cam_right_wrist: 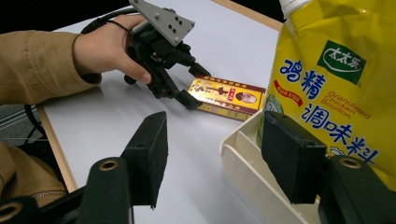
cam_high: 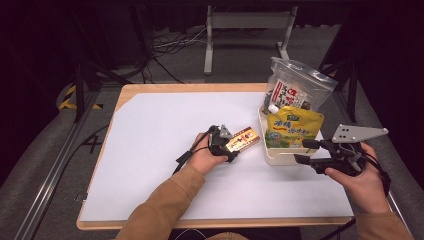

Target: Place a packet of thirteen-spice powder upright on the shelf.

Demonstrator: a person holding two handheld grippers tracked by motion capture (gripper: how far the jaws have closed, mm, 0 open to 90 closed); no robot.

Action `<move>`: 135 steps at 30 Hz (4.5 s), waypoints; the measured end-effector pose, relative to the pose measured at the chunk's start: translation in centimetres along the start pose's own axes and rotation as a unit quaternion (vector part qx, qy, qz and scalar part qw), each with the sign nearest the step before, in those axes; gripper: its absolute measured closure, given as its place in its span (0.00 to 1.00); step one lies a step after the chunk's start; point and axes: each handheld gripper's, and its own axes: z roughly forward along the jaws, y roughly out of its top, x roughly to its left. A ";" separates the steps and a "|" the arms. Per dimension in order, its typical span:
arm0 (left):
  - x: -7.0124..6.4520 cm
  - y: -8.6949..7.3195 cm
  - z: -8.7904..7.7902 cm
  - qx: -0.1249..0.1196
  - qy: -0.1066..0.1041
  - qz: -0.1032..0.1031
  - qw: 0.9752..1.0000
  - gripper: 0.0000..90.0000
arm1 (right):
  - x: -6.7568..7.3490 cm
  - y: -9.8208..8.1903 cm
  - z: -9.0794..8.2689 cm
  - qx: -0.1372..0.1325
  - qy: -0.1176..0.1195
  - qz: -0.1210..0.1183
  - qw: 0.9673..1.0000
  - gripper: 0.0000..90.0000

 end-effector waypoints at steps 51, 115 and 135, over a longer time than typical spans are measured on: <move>-3.0 -7.4 -13.4 -0.221 0.021 0.002 0.975 0.36 | 2.8 6.0 4.4 0.009 0.045 0.012 0.999 0.50; -7.1 -7.6 -11.8 -0.253 0.018 0.076 0.964 0.36 | 3.4 7.6 12.9 0.139 0.107 0.128 0.976 0.53; -7.0 -7.7 -10.7 -0.215 0.019 0.072 0.974 0.32 | 4.0 8.7 12.3 0.107 0.148 0.168 0.969 0.76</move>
